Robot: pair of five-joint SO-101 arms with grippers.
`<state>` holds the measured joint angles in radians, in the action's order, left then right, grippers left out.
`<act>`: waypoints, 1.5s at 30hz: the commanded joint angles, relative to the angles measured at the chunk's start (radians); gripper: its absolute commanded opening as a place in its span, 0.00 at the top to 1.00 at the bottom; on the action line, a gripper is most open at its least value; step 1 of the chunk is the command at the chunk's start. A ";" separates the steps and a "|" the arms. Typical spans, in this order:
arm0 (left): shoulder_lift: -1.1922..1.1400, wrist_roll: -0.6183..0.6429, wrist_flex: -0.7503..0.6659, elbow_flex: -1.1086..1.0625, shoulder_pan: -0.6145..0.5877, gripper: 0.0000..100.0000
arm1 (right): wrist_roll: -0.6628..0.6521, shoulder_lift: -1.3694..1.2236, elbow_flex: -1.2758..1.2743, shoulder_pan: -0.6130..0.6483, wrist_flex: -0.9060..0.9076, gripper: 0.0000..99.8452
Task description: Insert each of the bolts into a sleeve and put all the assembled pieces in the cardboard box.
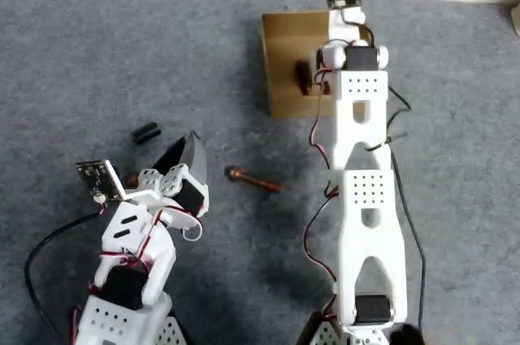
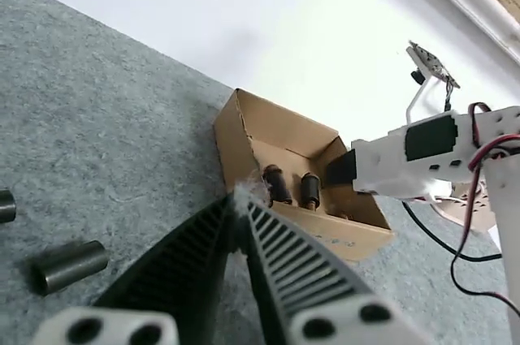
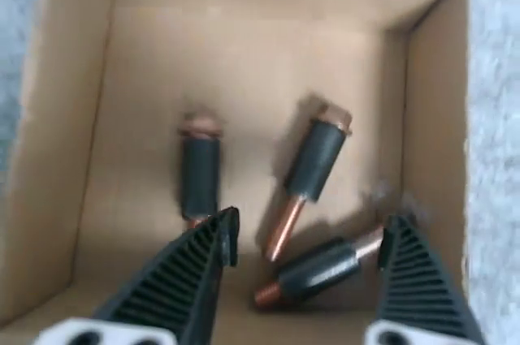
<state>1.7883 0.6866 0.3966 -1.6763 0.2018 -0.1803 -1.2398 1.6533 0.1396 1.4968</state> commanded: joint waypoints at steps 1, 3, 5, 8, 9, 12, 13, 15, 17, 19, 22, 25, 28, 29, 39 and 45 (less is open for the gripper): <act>-0.005 -0.006 -0.026 -0.016 -0.001 0.99 | -0.006 0.119 0.111 -0.001 0.085 0.75; -0.005 -0.006 -0.026 -0.016 -0.002 0.99 | -0.005 0.180 0.111 0.016 0.154 0.75; -0.005 -0.006 -0.026 -0.016 -0.002 0.99 | -0.005 0.255 0.111 0.041 0.231 0.75; -0.005 -0.006 -0.026 -0.016 -0.004 0.99 | -0.005 0.380 0.108 0.067 0.271 0.75; -0.005 -0.006 -0.026 -0.016 -0.005 0.99 | -0.005 0.420 0.104 0.065 0.271 0.75; -0.005 -0.008 -0.026 -0.016 -0.007 0.99 | -0.005 0.539 0.096 0.070 0.271 0.75; -0.005 -0.008 -0.026 -0.016 -0.007 0.99 | -0.003 0.582 0.074 0.071 0.271 0.75; -0.005 -0.008 -0.026 -0.016 -0.007 0.99 | 0.031 0.679 0.001 0.071 0.271 0.75; -0.005 -0.008 -0.026 -0.016 -0.007 0.99 | 0.054 0.809 -0.134 0.073 0.271 0.75; -0.005 -0.008 -0.026 -0.016 -0.007 0.99 | 0.058 0.964 -0.317 0.099 0.271 0.75; -0.004 -0.008 -0.026 -0.016 -0.008 0.99 | 0.054 1.224 -0.671 0.162 0.268 0.75; 0.002 -0.008 -0.026 -0.016 -0.008 0.99 | 0.051 1.477 -1.055 0.263 0.263 0.75; 0.002 -0.008 -0.026 -0.016 -0.008 0.99 | -0.038 1.690 -1.438 0.369 0.213 0.75; 0.002 -0.008 -0.026 -0.016 -0.008 0.99 | -0.083 1.756 -1.567 0.394 0.176 0.75; 0.002 -0.023 -0.026 -0.010 -0.021 0.99 | -0.278 2.061 -2.456 0.401 -0.308 0.75; 0.002 -0.025 -0.028 -0.005 -0.051 0.99 | -0.285 2.061 -2.652 0.461 -0.593 0.75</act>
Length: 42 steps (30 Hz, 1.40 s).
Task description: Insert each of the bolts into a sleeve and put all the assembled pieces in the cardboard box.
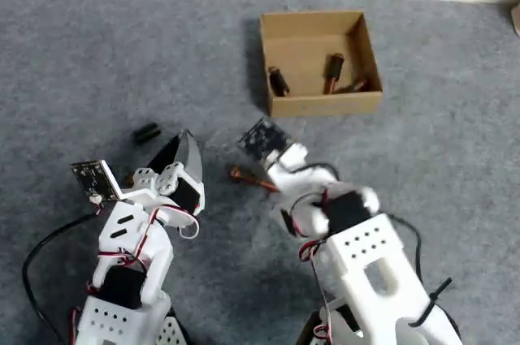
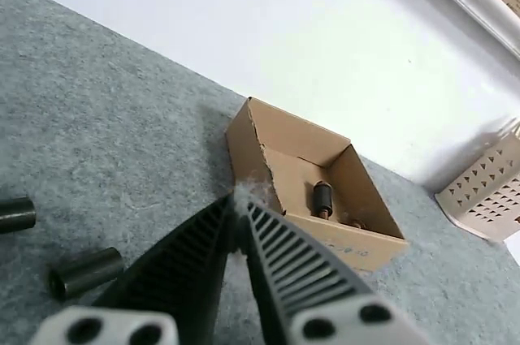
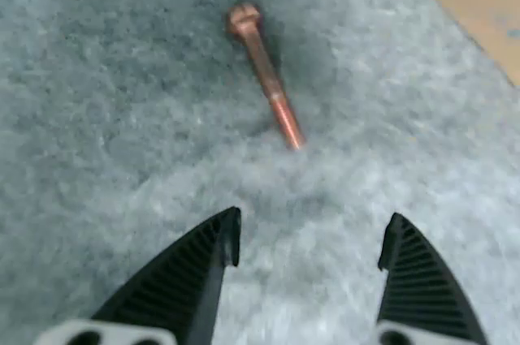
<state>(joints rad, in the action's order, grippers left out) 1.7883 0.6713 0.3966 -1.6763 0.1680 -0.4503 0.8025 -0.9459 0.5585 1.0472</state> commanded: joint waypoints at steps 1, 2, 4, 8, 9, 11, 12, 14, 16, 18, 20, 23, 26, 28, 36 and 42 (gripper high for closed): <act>0.002 -0.011 -0.026 -0.005 -0.019 0.99 | -0.014 0.019 -0.071 0.059 -0.185 0.75; 0.002 -0.011 -0.025 -0.005 -0.030 0.99 | -0.011 0.018 -0.085 0.073 -0.223 0.75; 0.002 -0.006 -0.025 -0.001 -0.073 0.99 | -0.008 0.018 -0.107 0.096 -0.289 0.75; -0.005 -0.005 -0.023 0.038 -0.177 0.99 | 0.018 0.018 -0.140 0.125 -0.375 0.75; -0.005 0.003 -0.023 0.042 -0.194 0.99 | 0.035 0.018 -0.147 0.127 -0.397 0.75; -0.005 0.025 -0.023 0.053 -0.228 0.99 | 0.048 0.004 -0.145 0.127 -0.427 0.75; -0.005 0.026 -0.023 0.062 -0.252 0.99 | 0.049 -0.021 -0.142 0.127 -0.435 0.75; -0.005 0.029 -0.023 0.074 -0.305 0.99 | 0.049 -0.104 -0.136 0.127 -0.435 0.75; -0.005 0.029 -0.023 0.076 -0.328 0.99 | 0.049 -0.214 -0.119 0.127 -0.466 0.75; -0.005 0.029 -0.023 0.076 -0.326 0.99 | 0.049 -0.329 -0.077 0.127 -0.524 0.75; -0.005 0.029 -0.023 0.076 -0.326 0.99 | 0.049 -0.440 -0.038 0.125 -0.555 0.75; -0.005 0.029 -0.023 0.074 -0.326 0.99 | 0.049 -0.599 0.054 0.124 -0.575 0.75; -0.005 0.029 -0.023 0.073 -0.325 0.99 | 0.049 -0.728 0.147 0.119 -0.575 0.75; -0.005 0.029 -0.023 0.073 -0.325 0.99 | 0.049 -0.796 0.191 0.119 -0.575 0.75; -0.005 0.029 -0.023 0.071 -0.325 0.99 | 0.049 -0.845 0.228 0.119 -0.573 0.75; -0.005 0.029 -0.023 0.070 -0.325 0.99 | 0.049 -0.845 0.225 0.119 -0.572 0.99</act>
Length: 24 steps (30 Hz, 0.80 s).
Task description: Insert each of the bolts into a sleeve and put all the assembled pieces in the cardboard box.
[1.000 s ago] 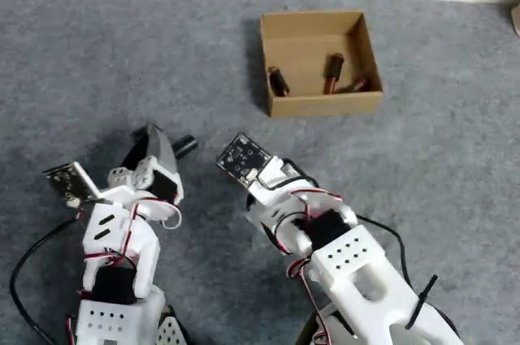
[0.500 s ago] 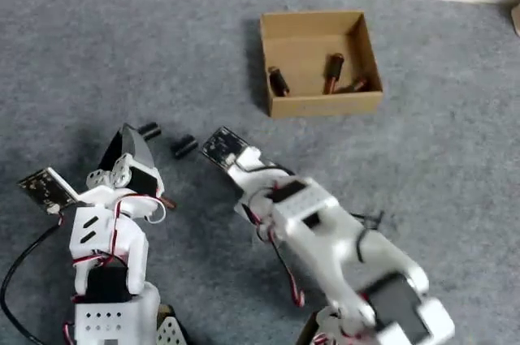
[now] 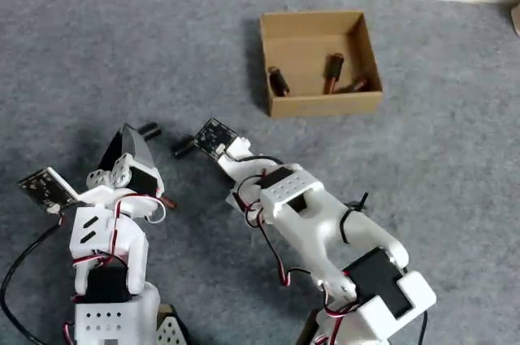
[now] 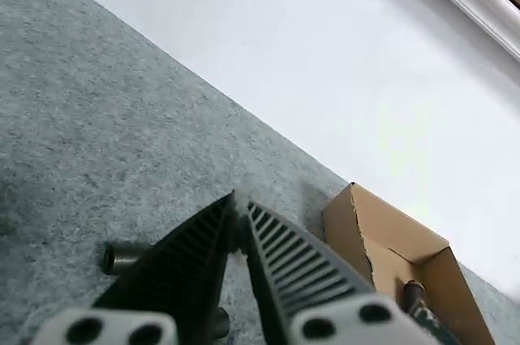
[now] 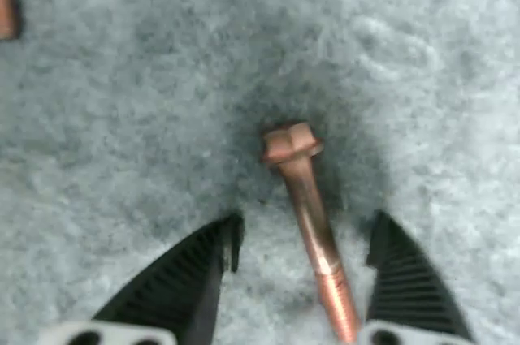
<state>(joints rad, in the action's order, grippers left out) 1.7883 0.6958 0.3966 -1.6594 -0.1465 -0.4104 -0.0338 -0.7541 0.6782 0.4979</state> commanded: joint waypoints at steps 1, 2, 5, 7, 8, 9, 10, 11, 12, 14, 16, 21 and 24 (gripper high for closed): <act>-0.005 0.005 -0.023 0.053 -0.010 0.99 | 0.009 -0.008 0.033 -0.002 -0.022 1.00; -0.005 0.005 -0.023 0.053 -0.010 0.99 | 0.009 -0.008 0.031 -0.002 -0.021 0.97; -0.005 0.005 -0.023 0.050 0.007 0.99 | 0.011 -0.004 0.033 -0.002 0.038 1.00; -0.005 0.002 -0.023 0.048 0.027 0.99 | 0.011 0.018 0.033 -0.001 0.077 0.99; -0.005 0.002 -0.023 0.044 0.031 0.99 | 0.014 0.042 0.030 -0.001 0.096 0.99; -0.005 0.002 -0.023 0.042 0.031 0.99 | 0.015 0.076 0.010 -0.001 0.110 0.99; -0.005 0.002 -0.023 0.042 0.031 0.99 | 0.015 0.119 -0.015 -0.001 0.113 0.99; -0.005 0.002 -0.023 0.042 0.031 0.99 | 0.015 0.174 -0.048 -0.001 0.114 0.99; -0.005 0.000 -0.023 0.044 0.031 0.99 | 0.015 0.231 -0.082 -0.001 0.114 0.99; -0.005 0.000 -0.023 0.044 0.031 0.99 | 0.015 0.363 -0.160 -0.001 0.114 0.99; -0.005 0.000 -0.023 0.044 0.031 0.99 | 0.015 0.509 -0.242 0.001 0.114 0.99; -0.005 0.000 -0.023 0.042 0.031 0.99 | 0.017 0.863 -0.443 0.001 0.119 0.99; -0.005 0.000 -0.025 0.042 0.036 0.99 | 0.017 1.036 -0.598 -0.001 0.136 0.99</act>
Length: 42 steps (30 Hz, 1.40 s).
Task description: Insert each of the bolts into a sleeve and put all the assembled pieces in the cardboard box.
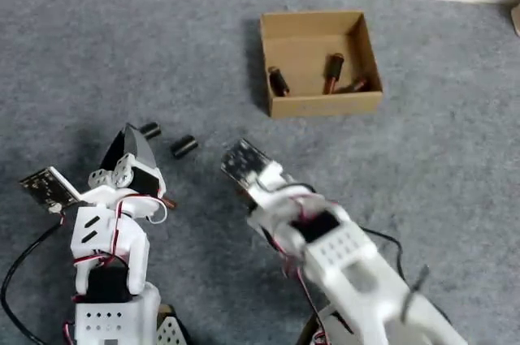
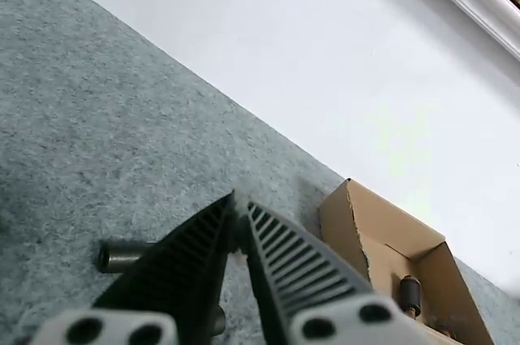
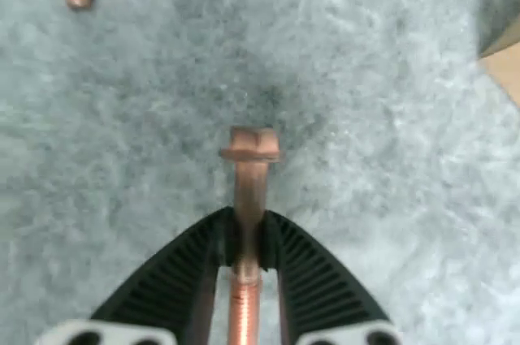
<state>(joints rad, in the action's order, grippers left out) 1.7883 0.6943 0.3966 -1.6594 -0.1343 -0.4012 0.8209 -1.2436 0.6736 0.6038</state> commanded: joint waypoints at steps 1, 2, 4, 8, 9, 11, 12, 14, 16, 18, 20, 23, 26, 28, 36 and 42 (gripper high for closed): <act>-0.007 0.002 -0.026 0.041 0.042 0.99 | 0.008 0.234 -0.154 0.004 0.050 0.99; -0.007 -0.003 -0.026 0.041 0.068 0.99 | 0.008 0.289 -0.196 0.004 0.077 0.99; -0.008 -0.061 -0.023 0.039 0.127 0.99 | 0.008 0.389 -0.262 0.002 0.151 0.99; -0.079 -0.120 0.015 0.076 0.186 0.99 | 0.008 0.599 -0.306 0.002 0.268 0.99; -0.124 -0.120 0.020 0.105 0.185 0.99 | 0.008 0.651 -0.309 0.002 0.282 0.99; -0.242 -0.137 0.035 0.171 0.180 0.99 | 0.014 0.743 -0.328 0.004 0.303 0.99; -0.312 -0.167 0.041 0.209 0.174 0.99 | 0.032 0.786 -0.344 0.004 0.317 0.99; -0.490 -0.221 0.041 0.292 0.171 0.99 | 0.057 0.854 -0.374 0.004 0.325 0.99; -0.679 -0.267 0.038 0.375 0.162 0.99 | 0.057 0.900 -0.395 0.004 0.326 0.99; -0.885 -0.338 0.037 0.478 0.162 0.99 | 0.057 0.923 -0.415 0.004 0.326 0.99; -1.084 -0.413 0.038 0.582 0.166 0.99 | 0.057 0.924 -0.420 0.004 0.326 0.99; -1.346 -0.480 0.040 0.716 0.168 0.99 | 0.057 0.926 -0.421 0.004 0.326 0.99; -1.532 -0.534 0.044 0.834 0.168 0.99 | 0.055 0.926 -0.421 0.004 0.326 0.99; -1.606 -0.643 0.058 0.889 0.166 0.99 | 0.055 0.926 -0.421 0.004 0.326 0.99; -1.678 -1.031 0.324 0.998 0.232 0.97 | 0.017 0.926 -0.421 0.004 0.326 0.99; -1.687 -1.111 0.336 0.998 0.231 0.87 | 0.012 0.926 -0.423 0.004 0.328 0.99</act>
<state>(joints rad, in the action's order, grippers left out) 0.1005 -0.3905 0.7250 -0.7066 0.0806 -0.3751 1.7369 -1.6640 0.6736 0.9291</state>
